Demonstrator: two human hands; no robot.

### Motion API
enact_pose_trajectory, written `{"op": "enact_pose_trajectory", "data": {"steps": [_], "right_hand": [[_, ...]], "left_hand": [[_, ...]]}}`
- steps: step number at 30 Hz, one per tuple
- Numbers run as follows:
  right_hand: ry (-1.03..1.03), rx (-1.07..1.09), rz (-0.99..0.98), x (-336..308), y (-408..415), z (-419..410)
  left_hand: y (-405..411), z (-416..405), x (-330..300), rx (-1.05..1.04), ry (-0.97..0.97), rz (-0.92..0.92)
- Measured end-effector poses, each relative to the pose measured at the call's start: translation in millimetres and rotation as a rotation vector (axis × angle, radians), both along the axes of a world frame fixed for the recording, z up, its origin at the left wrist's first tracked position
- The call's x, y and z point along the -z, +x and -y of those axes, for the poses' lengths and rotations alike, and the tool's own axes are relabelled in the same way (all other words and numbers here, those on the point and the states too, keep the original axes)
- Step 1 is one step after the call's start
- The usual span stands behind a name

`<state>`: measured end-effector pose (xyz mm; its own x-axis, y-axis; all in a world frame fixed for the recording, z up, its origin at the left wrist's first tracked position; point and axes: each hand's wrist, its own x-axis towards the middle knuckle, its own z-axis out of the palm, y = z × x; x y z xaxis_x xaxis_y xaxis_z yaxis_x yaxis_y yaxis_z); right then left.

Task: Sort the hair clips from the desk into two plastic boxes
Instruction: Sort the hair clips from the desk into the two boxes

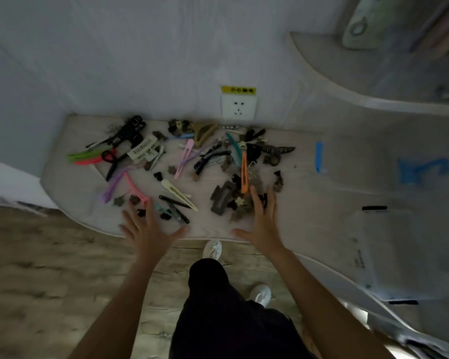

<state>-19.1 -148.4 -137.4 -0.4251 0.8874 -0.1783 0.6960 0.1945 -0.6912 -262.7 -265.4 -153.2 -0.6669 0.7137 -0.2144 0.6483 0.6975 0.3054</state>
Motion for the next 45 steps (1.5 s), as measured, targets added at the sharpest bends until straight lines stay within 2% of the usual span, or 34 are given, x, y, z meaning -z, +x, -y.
{"op": "enact_pose_trajectory", "data": {"steps": [2, 6, 12, 18, 22, 26, 28, 31, 33, 35, 38, 41, 43, 45], "right_hand": [[-0.001, 0.023, -0.017, 3, -26, 0], [0.011, 0.044, 0.035, 3, -83, -7], [0.071, 0.050, 0.036, 0, -148, -29], [0.209, -0.002, 0.011, -28, -121, -50], [0.313, 0.215, 0.060, -43, -69, -65], [0.201, 0.325, 0.286, -31, -33, -115], [0.049, 0.399, 0.316, -25, -31, -137], [-0.134, 0.543, 0.141, -20, -49, -146], [-0.187, 0.547, -0.018, -23, -73, -139], [-0.198, 0.511, -0.056, -24, -94, -128], [-0.065, 0.368, 0.228, -22, -101, -116], [0.067, 0.309, 0.531, -32, -87, -111], [0.126, 0.256, 0.609, -40, -78, -109], [0.176, 0.235, 0.565, -48, -73, -108]], "left_hand": [[0, 0, -1, 0.067, -0.016, -0.005], [-23, -21, -4, 0.274, 0.103, -0.040], [-70, -81, -10, 0.419, 0.140, -0.016], [-72, -106, -20, 0.477, 0.164, -0.002], [-63, -111, -36, 0.482, 0.248, 0.027], [-62, -126, -42, 0.476, 0.095, 0.043], [-60, -131, -42, 0.530, 0.037, 0.007], [-59, -136, -45, 0.553, 0.017, -0.022], [-61, -139, -47, 0.531, 0.019, 0.025], [-64, -140, -47, 0.499, 0.039, 0.084], [-68, -140, -48, 0.445, 0.126, 0.190], [-71, -144, -52, 0.427, 0.133, 0.265], [-71, -147, -56, 0.420, 0.133, 0.283], [-72, -147, -59, 0.386, 0.151, 0.311]]}}
